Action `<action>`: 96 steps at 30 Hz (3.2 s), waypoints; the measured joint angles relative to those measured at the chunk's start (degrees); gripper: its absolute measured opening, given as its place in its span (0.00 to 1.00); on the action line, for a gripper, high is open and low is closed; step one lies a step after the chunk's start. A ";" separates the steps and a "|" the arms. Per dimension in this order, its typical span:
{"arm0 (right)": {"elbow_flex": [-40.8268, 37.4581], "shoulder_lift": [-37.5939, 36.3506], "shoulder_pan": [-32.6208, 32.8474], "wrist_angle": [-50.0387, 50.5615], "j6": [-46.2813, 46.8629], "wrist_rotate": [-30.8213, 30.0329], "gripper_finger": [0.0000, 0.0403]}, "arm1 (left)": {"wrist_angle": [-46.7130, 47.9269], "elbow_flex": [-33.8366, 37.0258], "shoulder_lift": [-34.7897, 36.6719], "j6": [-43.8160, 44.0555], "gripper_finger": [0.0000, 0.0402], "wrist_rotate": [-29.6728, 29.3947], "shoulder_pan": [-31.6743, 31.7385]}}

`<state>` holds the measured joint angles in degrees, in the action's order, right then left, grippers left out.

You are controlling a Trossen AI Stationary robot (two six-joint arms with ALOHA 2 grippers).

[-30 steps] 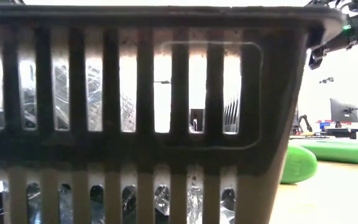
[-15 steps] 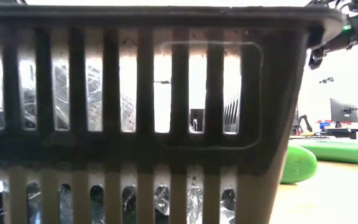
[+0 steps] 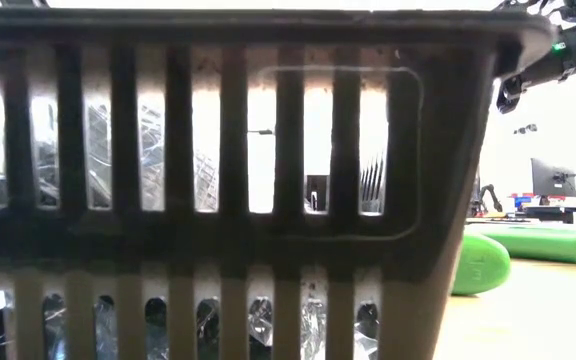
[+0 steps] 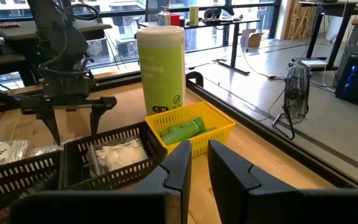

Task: Pick & Place Travel size toiletries
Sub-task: Put the left white vanity pack into the top black basket

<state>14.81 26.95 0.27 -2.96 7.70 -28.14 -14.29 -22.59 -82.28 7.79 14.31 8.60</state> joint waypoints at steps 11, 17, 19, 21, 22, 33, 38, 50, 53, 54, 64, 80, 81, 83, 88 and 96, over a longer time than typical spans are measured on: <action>0.00 0.02 0.00 -0.04 0.00 0.00 0.11 | 0.60 0.07 -0.07 0.02 0.50 1.09 0.09; 0.00 0.00 -0.01 -0.04 0.02 0.00 0.11 | 0.98 0.13 -0.11 0.09 0.36 3.79 0.07; 0.00 0.01 0.00 -0.06 0.02 0.00 0.11 | 1.14 0.16 -0.13 0.20 0.32 4.97 0.07; 0.00 0.00 0.00 -0.07 0.02 0.00 0.11 | 1.16 0.18 -0.15 0.20 0.28 5.38 0.04; 0.00 0.01 0.00 -0.07 0.02 0.00 0.11 | 1.16 0.22 -0.15 0.20 0.26 5.50 0.02; 0.00 0.02 -0.01 -0.06 0.02 0.00 0.11 | 1.38 0.24 -0.15 0.17 0.09 5.96 -0.02; 0.00 -0.01 0.00 -0.04 0.02 0.00 0.11 | 1.48 0.28 -0.15 0.17 0.01 6.62 -0.04; 0.00 0.00 0.00 -0.04 0.02 0.00 0.11 | 0.90 0.21 0.42 0.02 0.00 6.38 -0.04; 0.00 -0.01 -0.02 -0.07 0.02 -0.02 0.11 | 1.21 -0.82 0.64 0.00 0.00 6.32 -0.04; 0.00 0.00 0.00 -0.04 0.02 0.00 0.11 | 1.47 -1.24 1.00 -0.07 0.00 6.29 -0.02; 0.00 0.01 0.00 -0.03 0.02 0.00 0.11 | 17.56 -8.52 4.05 -3.49 0.00 5.13 0.00; 0.00 0.02 -0.01 0.28 0.02 0.01 0.11 | 44.60 -22.09 11.10 -9.14 0.00 -6.34 0.00; 0.00 -0.01 -0.02 0.29 0.02 0.00 0.11 | 45.01 -22.77 11.40 -9.34 0.00 -6.85 0.00; 0.00 0.01 -0.02 0.49 0.02 0.00 0.11 | 45.41 -24.00 11.74 -9.53 0.00 -7.90 0.00; 0.00 -0.01 -0.02 1.42 0.04 0.63 0.11 | 45.30 -27.00 11.72 -9.10 0.00 -10.08 0.00; 0.00 -0.01 -0.02 2.82 0.02 1.51 0.11 | 45.32 -31.54 11.72 -9.05 0.00 -11.50 0.00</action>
<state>14.81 26.94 0.25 -0.14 7.73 -26.63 31.03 -54.13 -70.57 -1.26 2.81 8.60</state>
